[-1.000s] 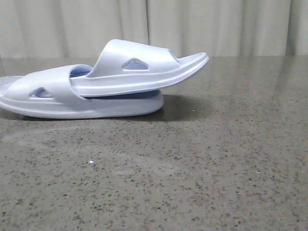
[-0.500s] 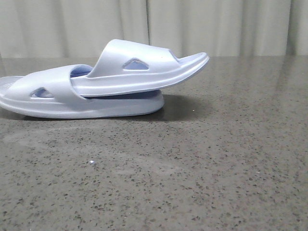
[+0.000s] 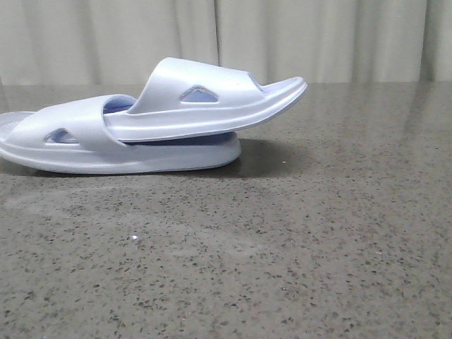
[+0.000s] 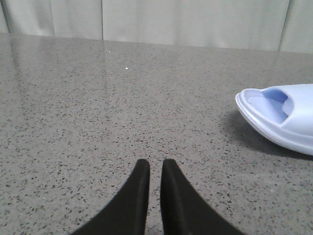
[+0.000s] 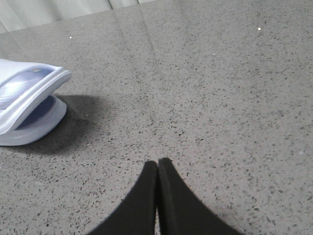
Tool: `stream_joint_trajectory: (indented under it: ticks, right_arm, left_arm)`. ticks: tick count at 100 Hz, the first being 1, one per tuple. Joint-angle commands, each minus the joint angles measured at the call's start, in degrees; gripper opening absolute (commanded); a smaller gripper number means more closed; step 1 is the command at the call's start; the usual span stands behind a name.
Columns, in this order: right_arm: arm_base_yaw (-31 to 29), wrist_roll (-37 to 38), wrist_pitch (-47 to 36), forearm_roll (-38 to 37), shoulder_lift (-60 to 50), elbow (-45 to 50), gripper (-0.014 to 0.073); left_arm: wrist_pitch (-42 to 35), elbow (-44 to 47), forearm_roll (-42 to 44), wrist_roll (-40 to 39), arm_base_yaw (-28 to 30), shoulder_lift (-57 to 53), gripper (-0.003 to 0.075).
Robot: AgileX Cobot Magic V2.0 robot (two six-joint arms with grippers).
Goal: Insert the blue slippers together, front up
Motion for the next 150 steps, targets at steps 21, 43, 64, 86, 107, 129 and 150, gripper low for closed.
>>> stream_joint_trajectory:
  ticks: [21, 43, 64, 86, 107, 129, 150]
  right_arm:
    - [0.08, 1.69, -6.32, -7.58, -1.15, -1.55, -0.0081]
    - [-2.19, 42.52, -15.00, -55.57, -4.90, 1.46, -0.0081]
    - [-9.49, 55.77, -13.49, -70.67, -14.25, 8.30, -0.0081]
    - [-17.80, 62.61, -7.32, -78.55, -25.97, 13.38, -0.0081]
    - [-20.19, 62.44, -3.98, -78.91, -30.83, 13.38, -0.0081]
    - [-20.19, 62.44, -4.24, -78.91, -30.86, 13.38, -0.0081]
    - [-20.19, 62.44, -4.24, -78.91, -30.86, 13.38, -0.0081]
  left_arm:
    - [-3.95, 0.52, -0.62, -0.53, -0.48, 0.54, 0.0015]
    - [-3.95, 0.52, -0.62, -0.53, -0.48, 0.54, 0.0015]
    - [-3.95, 0.52, -0.62, -0.53, -0.48, 0.54, 0.0015]
    - [-3.95, 0.52, -0.62, -0.53, -0.48, 0.54, 0.0015]
    - [-3.95, 0.52, -0.62, -0.53, -0.48, 0.54, 0.0015]
    - [-3.95, 0.52, -0.62, -0.53, -0.48, 0.54, 0.0015]
    - [-3.95, 0.52, -0.62, -0.53, -0.48, 0.54, 0.0015]
